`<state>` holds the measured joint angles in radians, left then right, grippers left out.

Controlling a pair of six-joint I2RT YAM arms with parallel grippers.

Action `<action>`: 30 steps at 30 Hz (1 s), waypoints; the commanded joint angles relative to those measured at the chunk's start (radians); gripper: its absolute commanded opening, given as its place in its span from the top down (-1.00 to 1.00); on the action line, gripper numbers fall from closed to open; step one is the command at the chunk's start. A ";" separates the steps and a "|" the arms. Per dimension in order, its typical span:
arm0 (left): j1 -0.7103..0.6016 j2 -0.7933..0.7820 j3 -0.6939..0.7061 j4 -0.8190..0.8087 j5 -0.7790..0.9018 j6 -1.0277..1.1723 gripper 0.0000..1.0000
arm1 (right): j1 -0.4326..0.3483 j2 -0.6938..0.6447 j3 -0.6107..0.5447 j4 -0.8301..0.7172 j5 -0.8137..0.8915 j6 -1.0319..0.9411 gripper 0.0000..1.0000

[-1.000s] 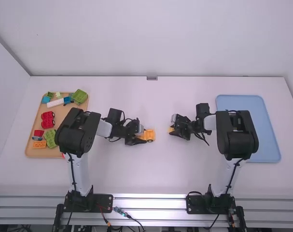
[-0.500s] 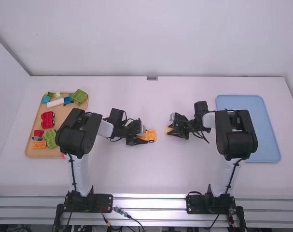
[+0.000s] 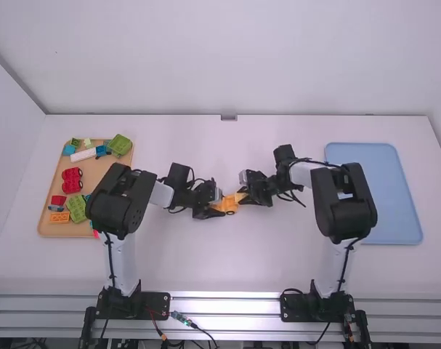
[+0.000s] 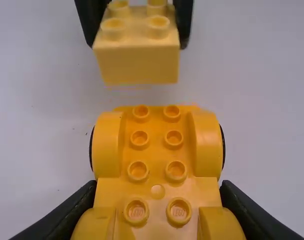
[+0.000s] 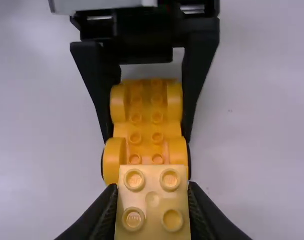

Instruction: Assemble lego blocks to make yellow taxi

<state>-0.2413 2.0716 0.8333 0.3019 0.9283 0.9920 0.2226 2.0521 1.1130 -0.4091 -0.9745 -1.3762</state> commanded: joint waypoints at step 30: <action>-0.002 0.039 -0.023 0.002 -0.217 -0.054 0.57 | 0.086 0.012 -0.094 0.304 0.064 0.236 0.78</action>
<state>-0.2413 2.0716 0.8330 0.3347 0.9039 0.9417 0.2981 2.0521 1.0298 -0.0910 -0.9451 -1.1553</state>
